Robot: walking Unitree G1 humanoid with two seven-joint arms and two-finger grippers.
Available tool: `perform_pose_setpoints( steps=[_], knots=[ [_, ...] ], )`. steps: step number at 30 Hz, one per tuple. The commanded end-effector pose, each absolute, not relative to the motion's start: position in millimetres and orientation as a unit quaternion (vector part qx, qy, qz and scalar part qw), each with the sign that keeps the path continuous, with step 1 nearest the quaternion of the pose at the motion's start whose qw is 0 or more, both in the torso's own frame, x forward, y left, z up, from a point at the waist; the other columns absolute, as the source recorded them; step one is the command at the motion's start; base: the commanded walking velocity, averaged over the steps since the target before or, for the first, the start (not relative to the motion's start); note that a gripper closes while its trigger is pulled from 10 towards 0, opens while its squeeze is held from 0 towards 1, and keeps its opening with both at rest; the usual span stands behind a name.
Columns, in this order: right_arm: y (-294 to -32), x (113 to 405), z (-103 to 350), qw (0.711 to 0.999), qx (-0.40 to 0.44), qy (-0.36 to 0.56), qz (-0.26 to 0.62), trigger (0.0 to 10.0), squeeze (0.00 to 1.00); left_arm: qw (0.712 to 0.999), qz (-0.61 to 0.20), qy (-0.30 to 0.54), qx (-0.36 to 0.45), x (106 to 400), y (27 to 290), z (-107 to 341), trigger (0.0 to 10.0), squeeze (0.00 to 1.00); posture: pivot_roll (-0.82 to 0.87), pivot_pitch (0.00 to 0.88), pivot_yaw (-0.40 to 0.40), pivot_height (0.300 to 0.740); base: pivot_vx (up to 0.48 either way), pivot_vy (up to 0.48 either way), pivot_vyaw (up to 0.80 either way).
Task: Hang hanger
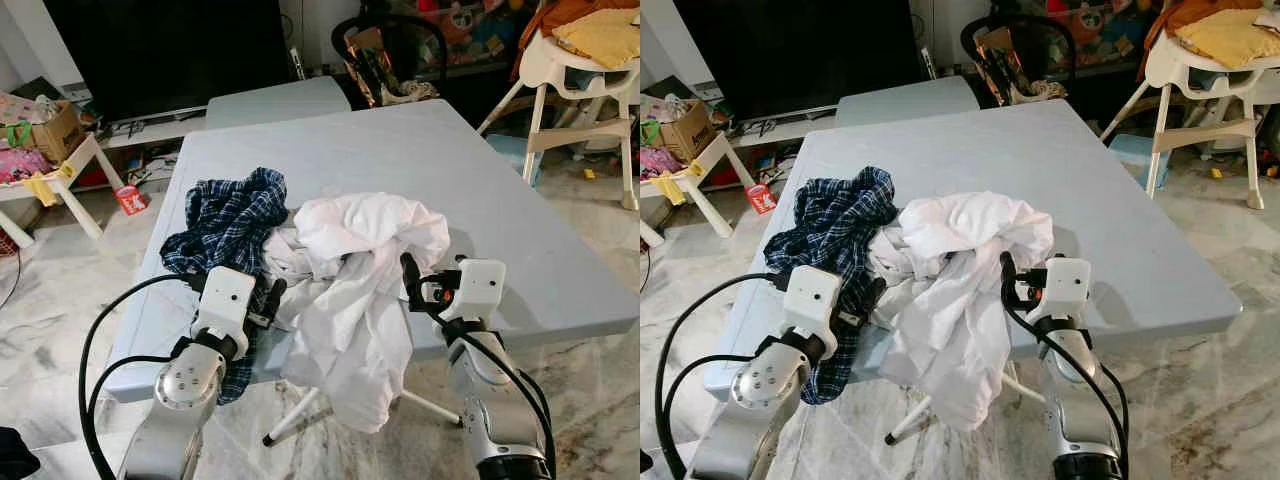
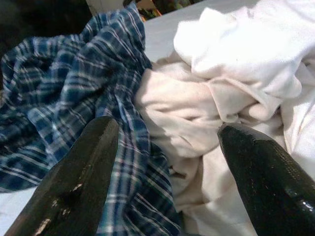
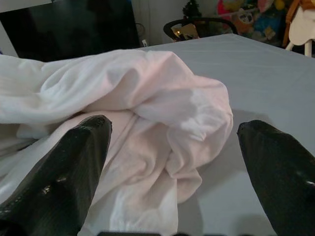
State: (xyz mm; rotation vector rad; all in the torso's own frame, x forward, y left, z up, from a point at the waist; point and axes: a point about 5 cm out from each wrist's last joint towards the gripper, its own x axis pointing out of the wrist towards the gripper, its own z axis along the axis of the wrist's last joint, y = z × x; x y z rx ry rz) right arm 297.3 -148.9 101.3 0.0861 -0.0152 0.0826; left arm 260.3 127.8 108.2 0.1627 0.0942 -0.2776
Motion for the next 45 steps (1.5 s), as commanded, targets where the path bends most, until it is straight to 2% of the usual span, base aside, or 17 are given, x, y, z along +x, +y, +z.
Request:
perform_pose_setpoints(
  steps=[1, 7, 45],
  knots=[
    [-143.1, 301.3, 104.8, 0.998, 0.039, -0.009, 0.057, 10.0, 0.0, 0.986, -0.13, 0.053, 0.088, 259.9, 130.4, 105.0, 10.0, 0.0, 0.01, 0.0, 0.082, 0.74, 0.0, 0.0, 0.0],
    [-143.1, 303.6, 106.6, 0.997, 0.037, -0.01, 0.061, 10.0, 0.0, 0.988, -0.122, 0.05, 0.082, 263.1, 130.1, 105.6, 10.0, 0.0, 0.01, 0.0, 0.071, 0.74, 0.0, 0.0, 0.0],
    [-145.1, 311.1, 111.3, 0.997, 0.021, -0.01, 0.069, 10.0, 0.0, 0.989, -0.115, 0.044, 0.081, 269.8, 126.8, 105.4, 10.0, 0.0, 0.0, 0.0, 0.047, 0.74, -0.273, 0.0, 0.0]
  ],
)
